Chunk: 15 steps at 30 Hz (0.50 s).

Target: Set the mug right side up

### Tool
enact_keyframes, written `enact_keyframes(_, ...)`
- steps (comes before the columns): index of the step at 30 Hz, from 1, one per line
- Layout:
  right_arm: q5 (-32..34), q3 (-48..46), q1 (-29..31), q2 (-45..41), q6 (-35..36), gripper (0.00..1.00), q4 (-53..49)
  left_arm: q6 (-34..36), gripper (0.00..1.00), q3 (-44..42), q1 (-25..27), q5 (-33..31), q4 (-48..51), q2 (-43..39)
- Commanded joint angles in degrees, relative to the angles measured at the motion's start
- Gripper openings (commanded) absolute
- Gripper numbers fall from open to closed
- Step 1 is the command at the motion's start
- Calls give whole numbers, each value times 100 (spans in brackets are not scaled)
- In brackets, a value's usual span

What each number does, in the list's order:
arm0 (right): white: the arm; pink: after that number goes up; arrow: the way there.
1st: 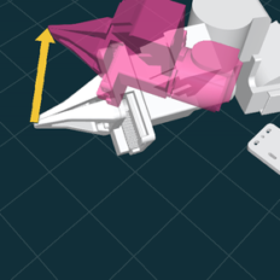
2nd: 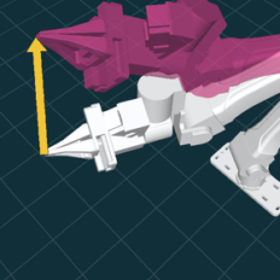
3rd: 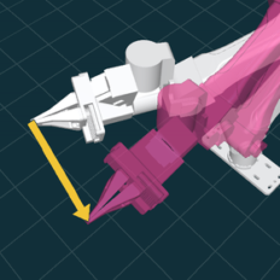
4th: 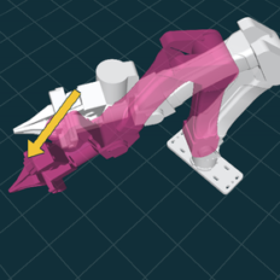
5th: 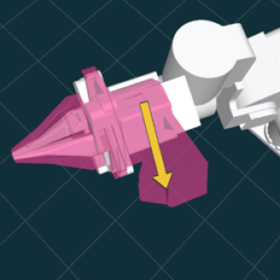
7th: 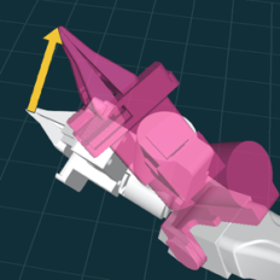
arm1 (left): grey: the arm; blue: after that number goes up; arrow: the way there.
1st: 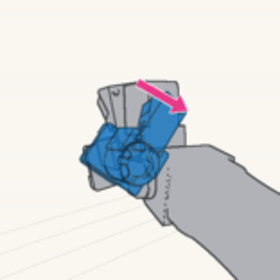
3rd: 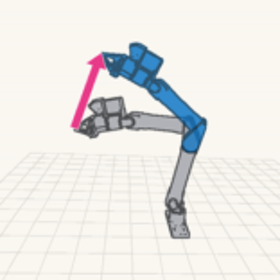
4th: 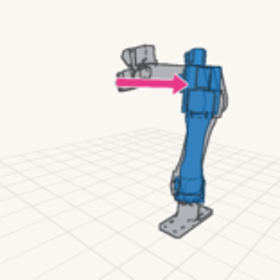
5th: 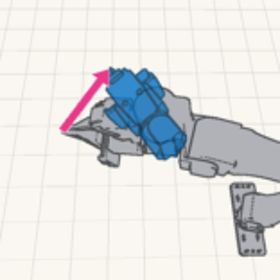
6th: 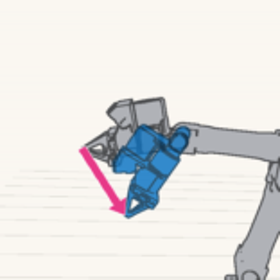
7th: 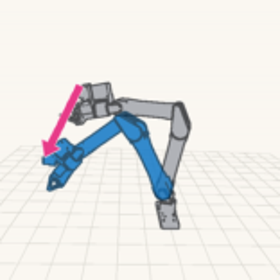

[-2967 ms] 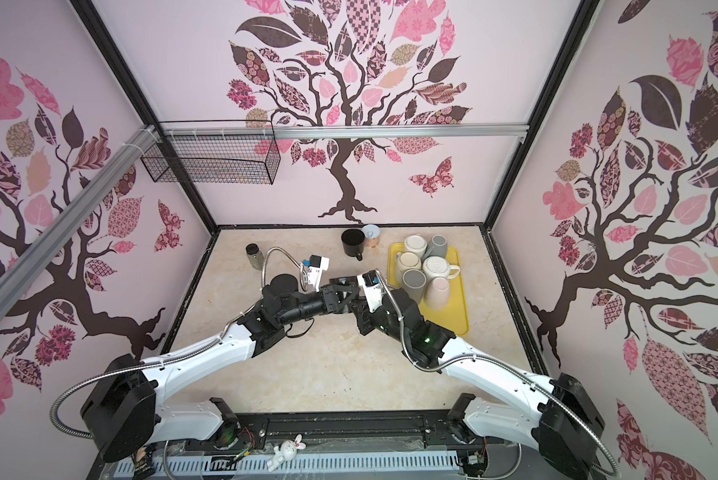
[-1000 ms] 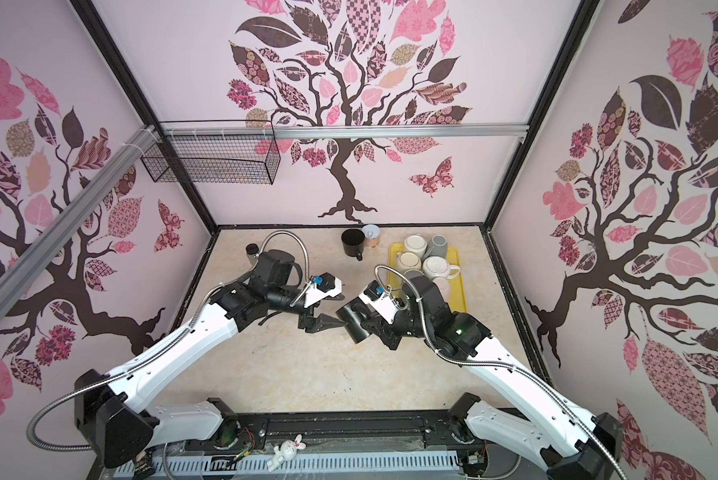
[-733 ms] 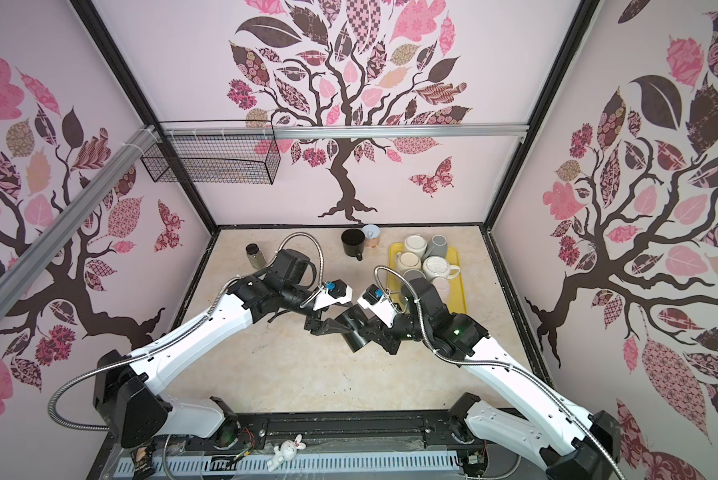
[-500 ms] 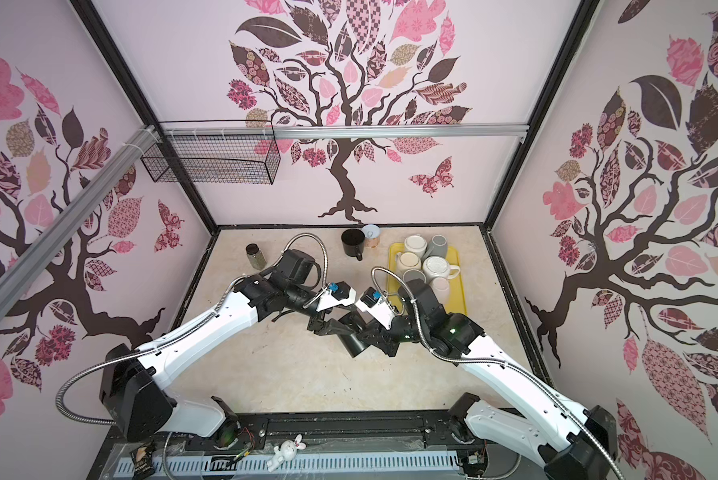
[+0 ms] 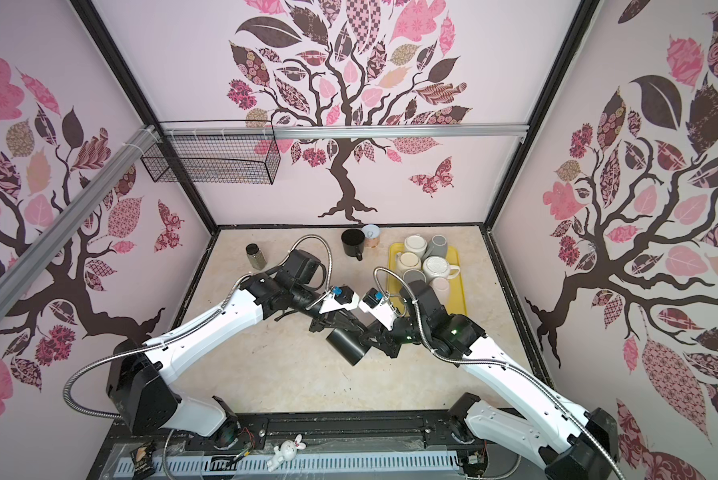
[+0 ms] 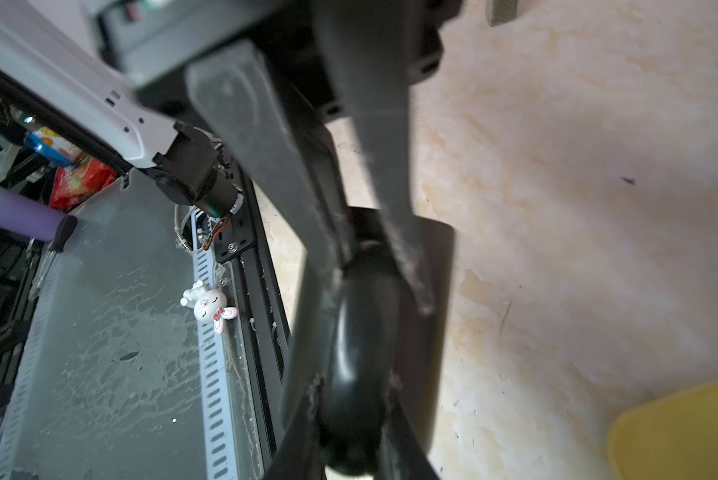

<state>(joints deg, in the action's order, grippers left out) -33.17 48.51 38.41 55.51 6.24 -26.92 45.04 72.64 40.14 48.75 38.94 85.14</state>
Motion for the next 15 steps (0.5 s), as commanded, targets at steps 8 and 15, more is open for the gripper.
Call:
enact_keyframes(8, 1003, -143, 45, -625, -561, 20, 1495, -1921, 0, -766, 179, -136, -2196, -496)
enact_keyframes(15, 1879, -700, 35, -1318, -1248, 50, 2112, -3428, 0, -1402, 23, -682, -3682, -820)
